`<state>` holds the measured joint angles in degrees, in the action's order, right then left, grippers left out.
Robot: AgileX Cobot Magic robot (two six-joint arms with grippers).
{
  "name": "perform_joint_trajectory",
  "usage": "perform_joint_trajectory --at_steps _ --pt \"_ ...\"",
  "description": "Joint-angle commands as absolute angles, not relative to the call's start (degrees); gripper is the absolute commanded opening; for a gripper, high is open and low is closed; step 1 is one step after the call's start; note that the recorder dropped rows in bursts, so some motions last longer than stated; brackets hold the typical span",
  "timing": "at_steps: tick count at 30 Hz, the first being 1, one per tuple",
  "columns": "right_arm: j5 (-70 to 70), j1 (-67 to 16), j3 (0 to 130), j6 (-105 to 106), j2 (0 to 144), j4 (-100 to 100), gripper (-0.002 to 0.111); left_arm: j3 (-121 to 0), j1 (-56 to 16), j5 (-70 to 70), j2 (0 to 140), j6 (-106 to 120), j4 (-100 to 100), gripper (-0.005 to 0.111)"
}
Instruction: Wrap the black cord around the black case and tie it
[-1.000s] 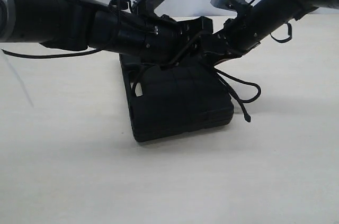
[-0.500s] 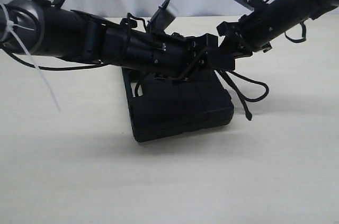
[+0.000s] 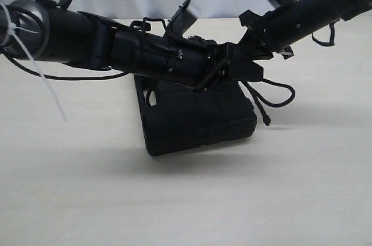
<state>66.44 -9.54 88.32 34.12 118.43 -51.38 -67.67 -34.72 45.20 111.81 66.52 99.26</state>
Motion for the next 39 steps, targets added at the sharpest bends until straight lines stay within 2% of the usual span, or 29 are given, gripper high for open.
perform_joint_trajectory --at_steps 1,8,17,27,31,33,37,39 --pt "67.34 -9.35 88.27 35.75 117.84 -53.03 0.004 -68.26 -34.74 46.94 112.97 65.52 99.95 0.060" --pt "67.34 -9.35 88.27 36.80 117.84 -53.71 0.004 -68.55 -35.27 46.97 116.73 65.64 99.95 0.060" --pt "67.54 -9.35 88.27 37.28 117.84 -53.71 0.004 -74.63 -39.70 44.09 121.26 65.90 99.95 0.060" --pt "67.71 -9.35 88.27 37.81 117.84 -53.71 0.004 -76.50 -39.99 40.33 124.83 66.17 99.95 0.060" --pt "68.07 -9.35 88.27 38.18 117.84 -53.71 0.004 -77.41 -39.99 38.48 125.31 66.17 99.95 0.049" --pt "68.07 -9.35 88.27 38.18 117.84 -53.71 0.004 -77.41 -39.99 38.47 125.31 66.17 99.95 0.038" --pt "68.22 -9.35 88.27 38.88 117.84 -53.32 0.004 -77.41 -39.99 38.38 125.31 69.93 99.95 0.008" --pt "68.36 -9.35 88.27 38.65 117.84 -51.79 0.005 -77.41 -39.99 38.38 125.31 70.64 99.95 0.000"
